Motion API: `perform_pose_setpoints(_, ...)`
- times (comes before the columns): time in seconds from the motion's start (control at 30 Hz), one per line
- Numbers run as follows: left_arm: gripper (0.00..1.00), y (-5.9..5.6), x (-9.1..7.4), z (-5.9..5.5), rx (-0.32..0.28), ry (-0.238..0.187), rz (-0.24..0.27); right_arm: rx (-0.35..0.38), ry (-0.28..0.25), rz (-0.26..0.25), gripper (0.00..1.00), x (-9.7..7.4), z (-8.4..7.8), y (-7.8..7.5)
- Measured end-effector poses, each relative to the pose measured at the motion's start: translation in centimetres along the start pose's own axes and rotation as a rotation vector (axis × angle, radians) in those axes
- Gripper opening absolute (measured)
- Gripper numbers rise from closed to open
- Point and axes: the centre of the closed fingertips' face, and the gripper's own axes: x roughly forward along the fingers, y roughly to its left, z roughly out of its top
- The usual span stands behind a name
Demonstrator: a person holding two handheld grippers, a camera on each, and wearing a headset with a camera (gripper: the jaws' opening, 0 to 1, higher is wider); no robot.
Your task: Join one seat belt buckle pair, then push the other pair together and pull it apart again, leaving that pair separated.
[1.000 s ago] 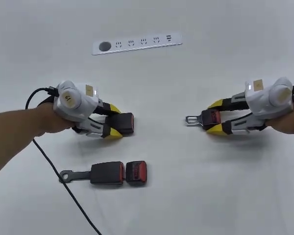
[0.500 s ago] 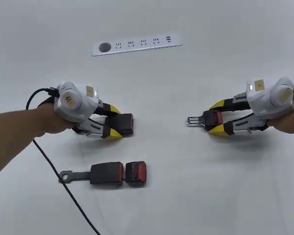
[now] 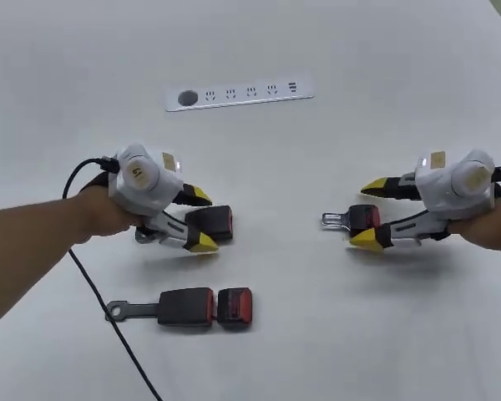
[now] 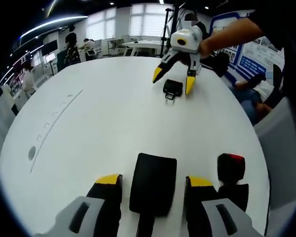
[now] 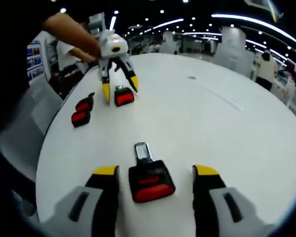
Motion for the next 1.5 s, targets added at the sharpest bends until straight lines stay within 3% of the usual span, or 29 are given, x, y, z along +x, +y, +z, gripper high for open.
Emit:
perform_pose_setpoints(0.1,0.63,0.4,-0.6,0.4,-0.048,-0.024,0.046,0.007,-0.012,-0.039,0.72,0.0,0.5,0.0)
perform_pose_setpoints(0.17,0.71,0.9,-1.1,0.7,-0.117,-0.058,0.093,0.034,-0.049,-0.091,0.74,-0.1,1.4,-0.1)
perform_pose_setpoints(0.23,0.76,1.1,-1.9,0.3,-0.188,-0.059,0.148,0.051,-0.073,-0.124,0.76,-0.2,2.0,-0.1)
perform_pose_setpoints(0.33,0.85,0.7,-2.8,0.9,-0.249,-0.143,0.188,0.086,-0.110,-0.181,0.79,-0.4,2.9,0.3)
perform_pose_setpoints(0.43,0.88,0.7,-4.2,0.5,-0.278,-0.161,0.256,0.103,-0.132,-0.229,0.83,-0.7,3.6,0.6)
perform_pose_setpoints(0.67,0.92,0.1,-7.2,-0.7,-0.373,-0.234,0.342,0.117,-0.141,-0.304,0.86,-1.5,4.2,1.7)
perform_pose_setpoints(0.73,0.95,-0.5,-8.2,-1.7,-0.400,-0.220,0.370,0.147,-0.164,-0.318,0.88,-1.7,4.3,1.7)
perform_pose_setpoints(0.93,0.97,-2.1,-10.7,-2.5,-0.446,-0.267,0.430,0.157,-0.176,-0.344,0.89,-1.7,4.7,3.4)
perform_pose_setpoints(1.1,0.98,-4.0,-12.4,-2.8,-0.442,-0.297,0.456,0.163,-0.189,-0.348,0.89,-1.7,5.0,5.1)
perform_pose_setpoints(1.2,0.99,-5.0,-13.6,-2.5,-0.457,-0.344,0.482,0.153,-0.192,-0.351,0.90,-2.0,5.3,6.1)
perform_pose_setpoints(1.5,1.00,-8.5,-15.8,-3.5,-0.448,-0.360,0.521,0.129,-0.222,-0.374,0.91,-3.9,6.5,8.8)
